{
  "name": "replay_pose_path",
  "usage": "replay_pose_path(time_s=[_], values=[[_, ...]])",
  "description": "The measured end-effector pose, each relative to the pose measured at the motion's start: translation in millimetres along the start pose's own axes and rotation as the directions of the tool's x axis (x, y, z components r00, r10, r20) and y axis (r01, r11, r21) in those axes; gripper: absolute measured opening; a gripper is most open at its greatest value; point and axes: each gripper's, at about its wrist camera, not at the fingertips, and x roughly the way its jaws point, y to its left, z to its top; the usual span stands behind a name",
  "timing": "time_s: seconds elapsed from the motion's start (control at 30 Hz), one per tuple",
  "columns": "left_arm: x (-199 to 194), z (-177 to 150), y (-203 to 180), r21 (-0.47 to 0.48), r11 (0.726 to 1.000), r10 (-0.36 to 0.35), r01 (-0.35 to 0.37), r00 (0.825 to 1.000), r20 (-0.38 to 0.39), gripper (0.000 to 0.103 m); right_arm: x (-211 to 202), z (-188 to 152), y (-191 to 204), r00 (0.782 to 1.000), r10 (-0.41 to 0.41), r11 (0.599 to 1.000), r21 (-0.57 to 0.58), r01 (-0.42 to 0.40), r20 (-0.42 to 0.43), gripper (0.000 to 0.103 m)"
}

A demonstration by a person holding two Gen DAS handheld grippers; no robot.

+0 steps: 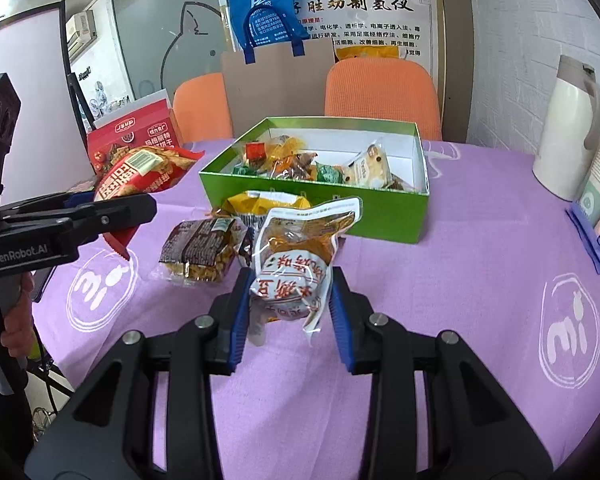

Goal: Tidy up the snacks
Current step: 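Carry both bags into the green box and open both grippers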

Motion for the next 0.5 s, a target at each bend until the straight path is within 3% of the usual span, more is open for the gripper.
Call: replay_pose_path(time_s=[0.5], values=[[39.9, 68.7, 13.0, 0.003, 0.999, 0.034, -0.034, 0.999, 0.021, 0.063, 47.1, 68.8, -20.0, 0.998, -0.040, 0.999, 0.002, 0.040, 0.039, 0.039]])
